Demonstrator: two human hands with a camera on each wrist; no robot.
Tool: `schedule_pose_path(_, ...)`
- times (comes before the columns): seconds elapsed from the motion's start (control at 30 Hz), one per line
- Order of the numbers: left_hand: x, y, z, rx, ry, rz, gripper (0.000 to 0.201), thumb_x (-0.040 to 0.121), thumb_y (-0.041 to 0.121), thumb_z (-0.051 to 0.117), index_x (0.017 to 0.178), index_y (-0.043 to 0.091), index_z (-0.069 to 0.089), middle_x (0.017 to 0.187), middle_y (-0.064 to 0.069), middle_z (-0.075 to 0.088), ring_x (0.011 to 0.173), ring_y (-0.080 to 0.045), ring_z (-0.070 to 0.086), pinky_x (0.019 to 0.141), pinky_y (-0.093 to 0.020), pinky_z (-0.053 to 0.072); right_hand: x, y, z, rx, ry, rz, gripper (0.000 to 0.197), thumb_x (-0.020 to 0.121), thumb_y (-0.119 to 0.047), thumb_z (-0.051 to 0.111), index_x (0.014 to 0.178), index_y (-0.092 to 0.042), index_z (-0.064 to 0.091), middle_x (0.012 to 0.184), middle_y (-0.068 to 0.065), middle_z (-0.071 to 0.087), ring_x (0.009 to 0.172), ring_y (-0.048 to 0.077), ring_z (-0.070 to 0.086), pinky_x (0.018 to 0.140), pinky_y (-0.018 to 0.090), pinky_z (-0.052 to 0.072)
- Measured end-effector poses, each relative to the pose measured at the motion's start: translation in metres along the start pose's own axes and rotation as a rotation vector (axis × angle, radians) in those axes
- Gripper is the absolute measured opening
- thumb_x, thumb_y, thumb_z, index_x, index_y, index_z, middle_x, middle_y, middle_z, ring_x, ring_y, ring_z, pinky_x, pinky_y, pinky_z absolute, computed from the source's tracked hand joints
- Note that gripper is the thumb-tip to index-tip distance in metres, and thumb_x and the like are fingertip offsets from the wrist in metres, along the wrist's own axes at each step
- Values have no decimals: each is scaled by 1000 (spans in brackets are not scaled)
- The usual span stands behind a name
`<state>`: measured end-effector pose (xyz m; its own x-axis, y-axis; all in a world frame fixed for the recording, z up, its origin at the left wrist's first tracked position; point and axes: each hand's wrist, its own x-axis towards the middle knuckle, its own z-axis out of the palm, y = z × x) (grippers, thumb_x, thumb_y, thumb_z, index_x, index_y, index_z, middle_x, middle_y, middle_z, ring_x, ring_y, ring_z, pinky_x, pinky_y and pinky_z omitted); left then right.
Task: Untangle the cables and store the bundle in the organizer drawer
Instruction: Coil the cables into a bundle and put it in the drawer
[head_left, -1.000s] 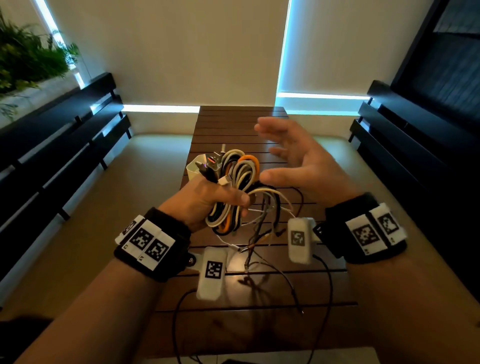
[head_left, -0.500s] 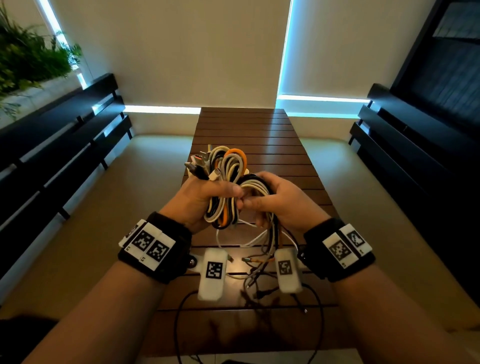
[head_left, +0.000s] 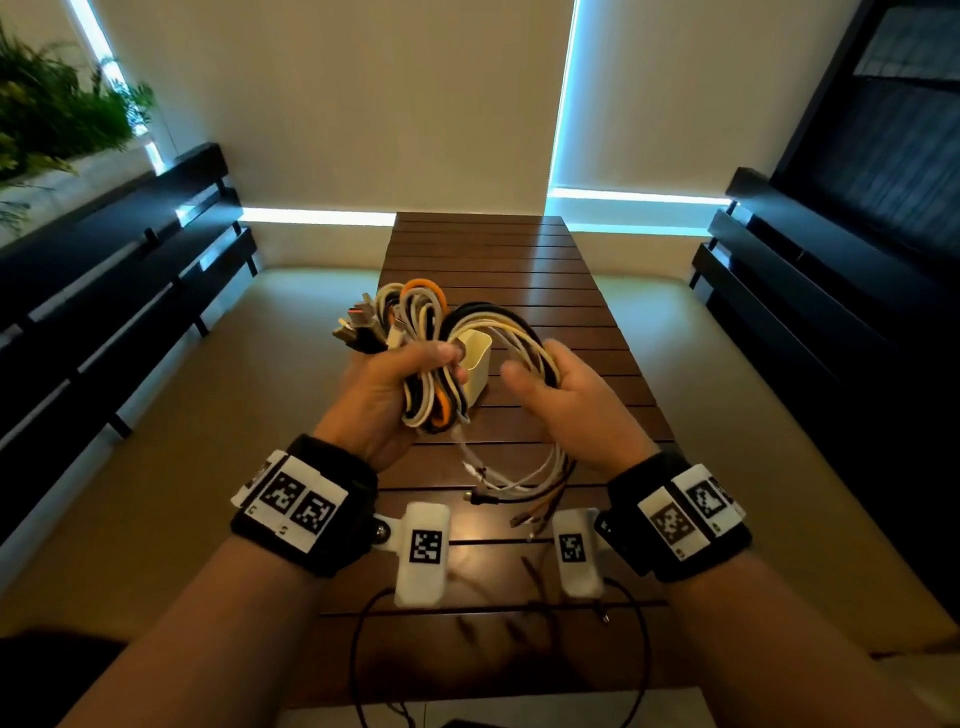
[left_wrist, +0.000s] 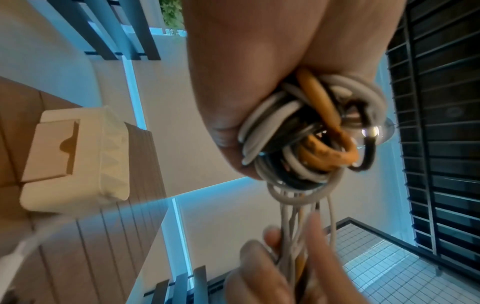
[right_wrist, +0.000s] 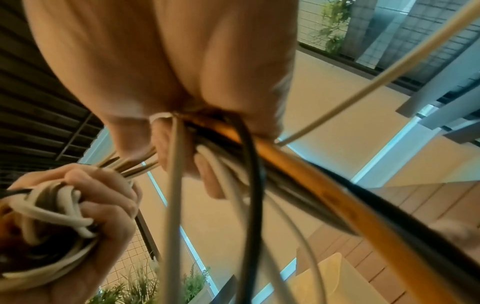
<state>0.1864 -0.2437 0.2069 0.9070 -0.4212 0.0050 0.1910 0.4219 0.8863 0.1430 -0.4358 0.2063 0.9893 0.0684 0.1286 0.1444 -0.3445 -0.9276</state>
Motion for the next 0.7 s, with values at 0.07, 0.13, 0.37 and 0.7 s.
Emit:
schedule_pose_path(0.07,-1,-8,4,-14,53,4,29,69,15,72,92,0,63,72,-9,62,61,-17,60,56,-27,51,-4,-9,3,174,-11,9,45,87,-61,43,103,-21,56,56,-20,55,49,-1,47,51,16,36)
schedule_pose_path(0.13,-1,-15,8,-36,63,-11,27,74,13,67,96,-1,61,74,-10,62,61,-17,62,54,-26,52,-5,-16,5,245,-19,37,61,82,-68,25,103,-23,61,53,-16,54,47,0,43,50,19,33)
schedule_pose_path(0.37,-4,-21,21,-57,106,21,56,73,11,67,126,-5,59,86,-8,69,62,-16,67,59,-30,55,-6,-30,8,305,91,89,53,107,-39,20,105,-4,60,48,-16,57,45,-5,54,46,9,41)
schedule_pose_path(0.7,-5,-24,33,38,42,75,47,77,4,64,122,-8,60,96,-23,65,80,-28,68,75,-41,58,-5,-27,16,36,267,-11,48,105,-49,31,101,-25,72,83,-6,73,75,-3,66,59,8,46)
